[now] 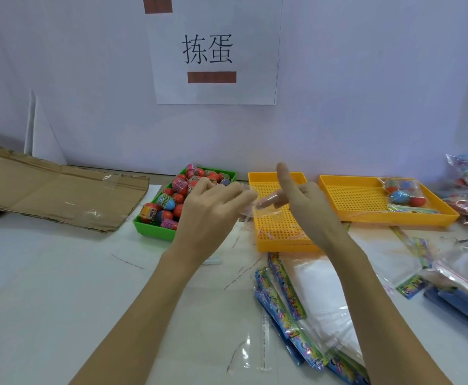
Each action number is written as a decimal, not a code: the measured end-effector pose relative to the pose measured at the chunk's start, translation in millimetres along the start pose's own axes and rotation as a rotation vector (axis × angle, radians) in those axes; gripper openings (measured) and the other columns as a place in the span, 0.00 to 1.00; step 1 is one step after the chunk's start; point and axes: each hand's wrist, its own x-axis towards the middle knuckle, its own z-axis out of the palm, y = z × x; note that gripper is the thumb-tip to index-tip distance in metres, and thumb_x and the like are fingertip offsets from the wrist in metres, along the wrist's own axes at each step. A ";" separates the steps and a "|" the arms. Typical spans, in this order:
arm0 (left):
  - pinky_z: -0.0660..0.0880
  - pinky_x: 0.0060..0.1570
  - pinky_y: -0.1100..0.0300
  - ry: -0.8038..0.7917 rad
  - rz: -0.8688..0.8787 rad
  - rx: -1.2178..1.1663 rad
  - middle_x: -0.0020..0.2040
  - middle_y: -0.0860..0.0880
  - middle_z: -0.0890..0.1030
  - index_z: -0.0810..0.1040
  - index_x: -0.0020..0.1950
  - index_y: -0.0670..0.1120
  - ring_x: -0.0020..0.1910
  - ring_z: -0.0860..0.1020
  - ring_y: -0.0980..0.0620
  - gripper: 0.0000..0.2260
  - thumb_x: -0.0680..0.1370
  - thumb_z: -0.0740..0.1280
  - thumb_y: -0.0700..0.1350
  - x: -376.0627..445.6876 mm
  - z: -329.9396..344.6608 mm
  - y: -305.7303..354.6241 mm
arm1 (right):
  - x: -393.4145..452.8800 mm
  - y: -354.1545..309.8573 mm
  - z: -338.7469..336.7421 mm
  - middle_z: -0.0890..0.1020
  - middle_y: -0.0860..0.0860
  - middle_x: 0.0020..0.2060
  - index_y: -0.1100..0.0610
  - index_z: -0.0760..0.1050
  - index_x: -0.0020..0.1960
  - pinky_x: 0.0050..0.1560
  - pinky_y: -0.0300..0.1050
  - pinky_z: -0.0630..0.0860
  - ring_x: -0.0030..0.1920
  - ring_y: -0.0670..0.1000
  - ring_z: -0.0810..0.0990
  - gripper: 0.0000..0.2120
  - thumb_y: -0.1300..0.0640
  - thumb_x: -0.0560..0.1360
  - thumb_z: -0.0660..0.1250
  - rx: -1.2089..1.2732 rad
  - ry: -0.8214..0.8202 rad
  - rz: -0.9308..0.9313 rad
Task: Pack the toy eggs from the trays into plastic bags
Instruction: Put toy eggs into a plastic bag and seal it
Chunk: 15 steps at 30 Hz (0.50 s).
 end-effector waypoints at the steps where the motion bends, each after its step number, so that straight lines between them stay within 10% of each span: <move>1: 0.68 0.40 0.54 0.001 0.033 -0.011 0.44 0.49 0.85 0.86 0.51 0.45 0.34 0.78 0.48 0.06 0.76 0.78 0.38 0.3 1.1 -0.2 | -0.3 0.2 -0.3 0.87 0.53 0.42 0.46 0.88 0.39 0.49 0.49 0.77 0.46 0.49 0.84 0.29 0.30 0.79 0.57 0.011 -0.020 0.035; 5: 0.70 0.50 0.51 -0.138 0.019 -0.101 0.53 0.48 0.83 0.83 0.67 0.50 0.48 0.79 0.46 0.18 0.80 0.73 0.55 -0.5 1.3 -0.8 | -1.0 4.4 -1.5 0.88 0.42 0.41 0.49 0.88 0.48 0.44 0.31 0.76 0.45 0.37 0.84 0.03 0.52 0.77 0.75 0.090 0.078 0.026; 9: 0.60 0.71 0.51 -0.253 -0.496 -0.454 0.74 0.51 0.66 0.72 0.75 0.58 0.73 0.63 0.52 0.33 0.75 0.64 0.73 -1.0 1.0 9.7 | 2.8 6.3 -4.3 0.88 0.46 0.46 0.54 0.88 0.52 0.53 0.35 0.81 0.49 0.41 0.86 0.05 0.60 0.77 0.75 0.061 0.165 -0.103; 12: 0.65 0.76 0.47 -0.194 -0.873 -0.599 0.77 0.51 0.62 0.66 0.77 0.56 0.76 0.60 0.53 0.35 0.75 0.70 0.69 2.9 2.9 9.5 | 2.8 3.8 -3.4 0.88 0.47 0.48 0.56 0.88 0.53 0.55 0.37 0.81 0.51 0.43 0.86 0.07 0.62 0.77 0.75 0.118 0.143 -0.158; 15: 0.79 0.64 0.52 -0.108 -1.038 -0.883 0.66 0.48 0.79 0.68 0.75 0.52 0.65 0.79 0.51 0.32 0.74 0.78 0.53 2.7 1.5 -0.5 | 1.8 1.3 -4.6 0.89 0.45 0.48 0.56 0.87 0.55 0.55 0.35 0.81 0.51 0.42 0.86 0.08 0.62 0.77 0.75 0.179 0.130 -0.204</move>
